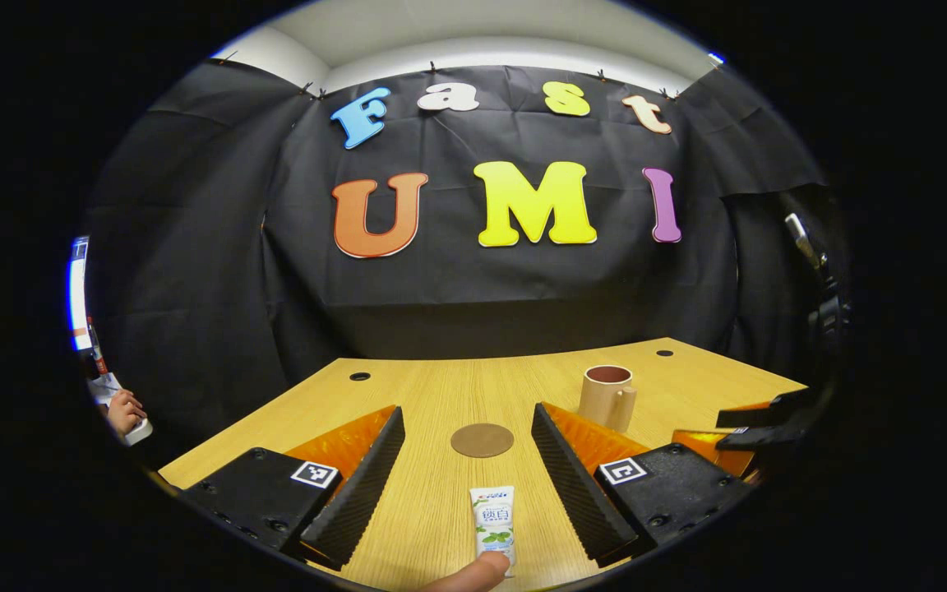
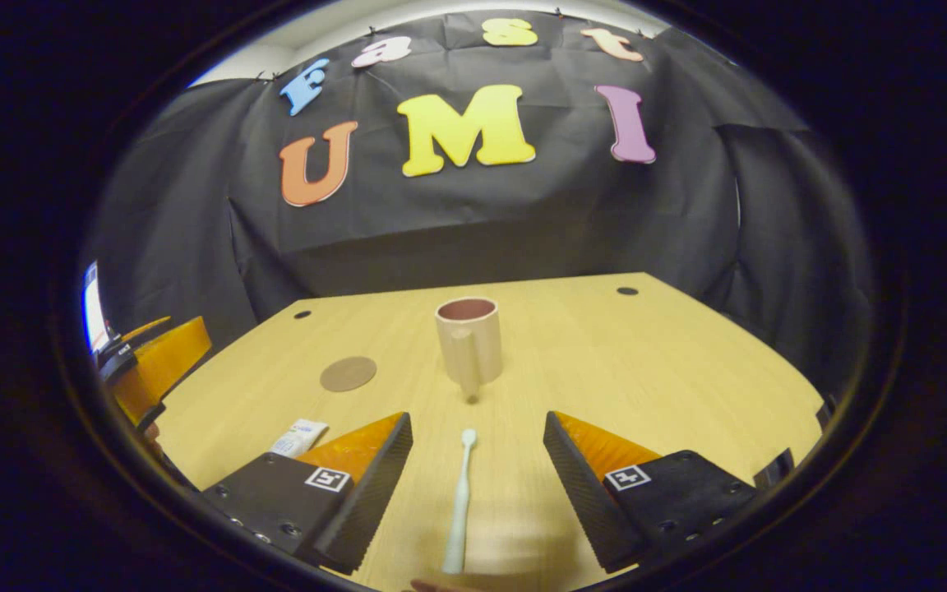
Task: Put the toothbrush and toothpaste on the desktop into the cup, then pick up the cup and place it on the coaster on the desktop.
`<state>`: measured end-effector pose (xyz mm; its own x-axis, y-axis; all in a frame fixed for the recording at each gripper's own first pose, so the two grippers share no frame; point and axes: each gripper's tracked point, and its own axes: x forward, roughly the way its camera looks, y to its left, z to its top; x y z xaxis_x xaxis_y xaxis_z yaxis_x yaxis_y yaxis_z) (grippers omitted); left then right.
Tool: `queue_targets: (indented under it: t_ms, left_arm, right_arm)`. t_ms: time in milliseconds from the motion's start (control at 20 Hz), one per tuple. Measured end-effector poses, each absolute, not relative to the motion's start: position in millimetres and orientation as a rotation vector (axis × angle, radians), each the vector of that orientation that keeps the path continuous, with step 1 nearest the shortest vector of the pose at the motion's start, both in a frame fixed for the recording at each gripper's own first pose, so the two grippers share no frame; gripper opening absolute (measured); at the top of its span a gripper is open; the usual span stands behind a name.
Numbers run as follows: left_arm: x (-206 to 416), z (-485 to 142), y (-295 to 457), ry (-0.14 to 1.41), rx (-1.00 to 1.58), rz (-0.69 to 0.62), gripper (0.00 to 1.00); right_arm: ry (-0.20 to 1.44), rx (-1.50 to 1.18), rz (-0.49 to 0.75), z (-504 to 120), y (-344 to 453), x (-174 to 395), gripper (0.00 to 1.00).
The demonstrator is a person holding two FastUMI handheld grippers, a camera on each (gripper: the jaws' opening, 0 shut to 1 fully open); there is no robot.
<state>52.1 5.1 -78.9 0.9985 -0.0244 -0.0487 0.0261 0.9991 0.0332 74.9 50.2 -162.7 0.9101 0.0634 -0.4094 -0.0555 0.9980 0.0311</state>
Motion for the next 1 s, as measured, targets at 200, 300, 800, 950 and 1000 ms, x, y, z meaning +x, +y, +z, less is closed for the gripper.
queue_targets:
  t_ms: [200, 300, 800, 950, 1000]
  left_arm:
    - [52, -93, 5, 0.083, 0.048, -0.030, 0.99]
    - [52, -99, 6, 0.099, 0.045, -0.027, 0.99]
    - [61, -109, 18, 0.126, 0.039, -0.004, 0.99]
    - [62, -114, 24, 0.142, 0.031, 0.002, 0.99]
    - [63, -115, 25, 0.146, 0.028, 0.004, 0.99]
  right_arm:
    - [0.492, -0.007, 0.051, -190, 51, 81, 0.95]
    - [0.537, -0.018, 0.041, -204, 50, 82, 0.91]
    - [0.640, -0.037, -0.014, -229, 48, 85, 0.57]
    - [0.650, -0.056, -0.003, -231, 52, 85, 0.42]
    - [0.651, -0.064, 0.002, -232, 53, 85, 0.44]
